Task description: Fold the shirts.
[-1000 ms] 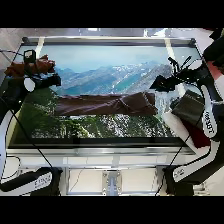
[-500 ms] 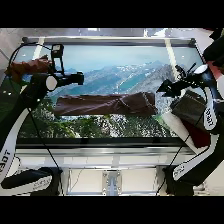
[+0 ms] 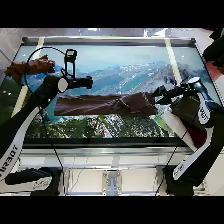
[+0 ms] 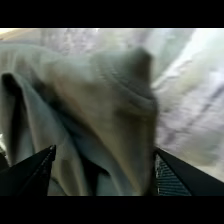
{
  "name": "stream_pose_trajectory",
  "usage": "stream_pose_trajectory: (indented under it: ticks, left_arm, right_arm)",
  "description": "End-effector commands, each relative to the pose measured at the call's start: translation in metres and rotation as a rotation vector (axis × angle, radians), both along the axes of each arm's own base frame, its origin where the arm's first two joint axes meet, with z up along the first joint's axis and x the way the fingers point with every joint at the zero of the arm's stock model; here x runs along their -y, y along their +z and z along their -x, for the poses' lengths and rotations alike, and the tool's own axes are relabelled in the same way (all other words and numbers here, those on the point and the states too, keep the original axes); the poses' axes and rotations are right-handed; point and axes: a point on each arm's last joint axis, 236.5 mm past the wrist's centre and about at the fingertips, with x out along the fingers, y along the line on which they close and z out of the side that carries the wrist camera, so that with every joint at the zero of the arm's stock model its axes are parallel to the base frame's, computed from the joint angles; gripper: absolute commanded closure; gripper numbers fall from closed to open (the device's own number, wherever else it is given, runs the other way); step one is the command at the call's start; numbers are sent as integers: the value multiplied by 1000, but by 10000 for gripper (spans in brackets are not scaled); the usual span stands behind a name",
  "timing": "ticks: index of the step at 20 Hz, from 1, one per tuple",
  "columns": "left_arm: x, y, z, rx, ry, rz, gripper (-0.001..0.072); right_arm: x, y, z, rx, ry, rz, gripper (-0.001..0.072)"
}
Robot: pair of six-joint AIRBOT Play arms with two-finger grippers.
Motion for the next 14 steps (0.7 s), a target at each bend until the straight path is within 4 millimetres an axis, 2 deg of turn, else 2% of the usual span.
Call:
stream_pose_trajectory:
  ticks: [1, 4, 5, 6, 7, 9, 10, 14]
  left_arm:
    - [2, -2, 0, -4, -4, -1, 10]
    - [2, -2, 0, -5, -4, -1, 10]
    - [2, -4, 0, -8, -4, -2, 11]
    - [3, -9, 0, -18, -5, -6, 15]
    - [2, -18, 1, -38, -5, -13, 110]
    - [6, -45, 10, -129, -9, -18, 556]
    - [11, -60, 17, -185, -13, -10, 696]
    - [47, -111, 50, -361, -67, 3, 696]
  right_arm:
    - [-27, -11, 7, -24, 59, -8, 24]
    - [-63, -1, 16, -27, 134, -61, 49]
    - [-76, 9, 20, -27, 158, -106, 251]
    - [-88, 22, 22, -29, 173, -160, 514]
    - [-97, 38, 27, -27, 193, -216, 680]
    - [-104, 71, 36, 5, 250, -287, 694]
    - [-105, 88, 37, 33, 261, -294, 694]
    - [-105, 150, 39, 157, 261, -247, 694]
